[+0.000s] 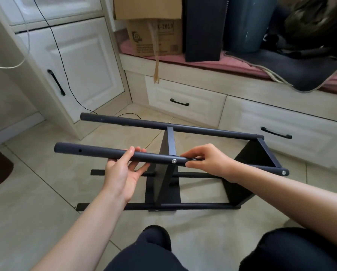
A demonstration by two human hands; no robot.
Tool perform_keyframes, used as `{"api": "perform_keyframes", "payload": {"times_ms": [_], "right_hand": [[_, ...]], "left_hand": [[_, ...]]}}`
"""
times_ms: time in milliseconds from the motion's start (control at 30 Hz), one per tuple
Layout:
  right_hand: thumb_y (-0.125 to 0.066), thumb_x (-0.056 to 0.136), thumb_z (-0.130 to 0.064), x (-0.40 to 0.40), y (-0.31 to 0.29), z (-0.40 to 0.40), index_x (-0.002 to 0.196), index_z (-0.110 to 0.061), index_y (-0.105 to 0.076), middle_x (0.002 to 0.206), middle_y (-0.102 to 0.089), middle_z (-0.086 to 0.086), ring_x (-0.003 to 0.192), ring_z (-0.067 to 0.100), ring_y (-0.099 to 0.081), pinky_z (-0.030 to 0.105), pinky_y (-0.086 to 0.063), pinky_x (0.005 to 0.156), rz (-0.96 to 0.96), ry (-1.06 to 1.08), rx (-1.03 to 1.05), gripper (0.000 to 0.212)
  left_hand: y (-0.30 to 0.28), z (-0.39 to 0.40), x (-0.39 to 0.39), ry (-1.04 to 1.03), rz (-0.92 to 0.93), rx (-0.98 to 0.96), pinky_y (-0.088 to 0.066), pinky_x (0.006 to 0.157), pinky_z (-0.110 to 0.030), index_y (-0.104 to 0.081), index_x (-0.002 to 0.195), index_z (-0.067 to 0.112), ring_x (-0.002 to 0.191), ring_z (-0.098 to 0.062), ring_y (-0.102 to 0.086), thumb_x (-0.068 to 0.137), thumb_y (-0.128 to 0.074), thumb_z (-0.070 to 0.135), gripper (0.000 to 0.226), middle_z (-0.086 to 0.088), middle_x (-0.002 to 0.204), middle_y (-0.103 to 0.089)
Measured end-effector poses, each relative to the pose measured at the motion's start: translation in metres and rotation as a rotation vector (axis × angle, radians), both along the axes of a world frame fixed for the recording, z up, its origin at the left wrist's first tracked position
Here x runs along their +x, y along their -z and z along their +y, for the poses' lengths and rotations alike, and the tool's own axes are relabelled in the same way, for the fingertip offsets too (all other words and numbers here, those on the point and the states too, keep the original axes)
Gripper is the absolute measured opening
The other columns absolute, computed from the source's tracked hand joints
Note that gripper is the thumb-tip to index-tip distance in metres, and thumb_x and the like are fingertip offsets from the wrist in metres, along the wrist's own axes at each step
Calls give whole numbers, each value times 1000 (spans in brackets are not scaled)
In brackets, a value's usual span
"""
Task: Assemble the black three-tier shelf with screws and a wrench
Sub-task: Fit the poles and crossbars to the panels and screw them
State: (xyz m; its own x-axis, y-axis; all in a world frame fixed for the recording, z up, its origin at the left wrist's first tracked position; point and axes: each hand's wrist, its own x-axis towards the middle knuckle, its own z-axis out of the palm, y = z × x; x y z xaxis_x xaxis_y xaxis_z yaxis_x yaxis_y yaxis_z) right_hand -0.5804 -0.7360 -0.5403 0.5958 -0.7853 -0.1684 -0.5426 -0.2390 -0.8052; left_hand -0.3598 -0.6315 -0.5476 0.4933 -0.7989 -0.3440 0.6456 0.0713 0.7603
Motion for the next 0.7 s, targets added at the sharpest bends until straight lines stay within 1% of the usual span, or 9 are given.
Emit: {"api": "perform_keyframes", "payload": {"times_ms": [67,133,167,233,300,433,533,600,700], "right_hand": [[-72,88,-10,-3,-10,0,112,-18,-73,92,-69,-13,82,-4,-65,12,-48,84,-23,18,-2,26],[-72,88,-10,-6,-21,2,112,-18,-72,93,-71,-9,81,-6,-66,9,-49,81,-26,27,-6,25],[-71,89,-11,-8,-27,4,112,-19,-72,97,-71,-4,86,-1,-67,13,-51,83,-23,37,-11,25],[-70,90,-12,-12,-36,9,113,-18,-71,105,-71,3,96,14,-68,28,-54,93,-14,72,-44,24],[-68,91,-14,-16,-44,18,115,-19,-70,109,-70,3,100,18,-67,36,-52,98,23,112,-124,24],[-64,95,-20,-29,-55,36,122,-23,-66,116,-68,-2,107,14,-62,29,-48,92,51,220,-226,27],[-65,94,-24,-50,-62,43,123,-24,-66,119,-66,-6,105,7,-54,26,-41,89,57,296,-237,28],[-65,94,-27,-68,-66,47,122,-23,-66,118,-66,-6,105,7,-54,28,-45,91,64,341,-196,29],[-66,94,-27,-96,-68,54,119,-19,-67,111,-68,-2,98,13,-64,31,-55,86,60,376,-124,26]], "left_hand": [[-15,-4,-1,20,-54,-22,-61,80,-54,-52,123,11,100,-29,-74,98,-61,8,27,-14,98,-72],[-32,-9,-3,41,-121,-42,-62,76,-51,-53,122,13,99,-28,-75,98,-61,10,26,-11,95,-74],[-41,-11,-5,53,-156,-55,-63,74,-49,-54,120,14,98,-27,-75,98,-61,10,24,-10,93,-74],[-58,-14,-11,81,-215,-74,-62,75,-49,-54,114,15,97,-26,-75,98,-61,10,18,-9,94,-73],[-74,-17,-19,106,-275,-84,-62,79,-51,-53,111,16,98,-26,-75,98,-61,10,16,-11,100,-71],[-100,-24,-43,157,-417,-107,-61,83,-50,-53,117,15,98,-22,-74,97,-62,13,22,-13,108,-70],[-114,-32,-67,210,-516,-143,-64,75,-41,-53,119,16,96,-18,-75,96,-64,15,25,-9,105,-72],[-122,-38,-87,251,-585,-168,-64,72,-38,-54,121,16,95,-17,-75,95,-66,16,29,-8,104,-72],[-130,-44,-122,324,-691,-204,-64,75,-39,-55,116,21,97,-18,-74,93,-70,16,28,-6,107,-70]]}}
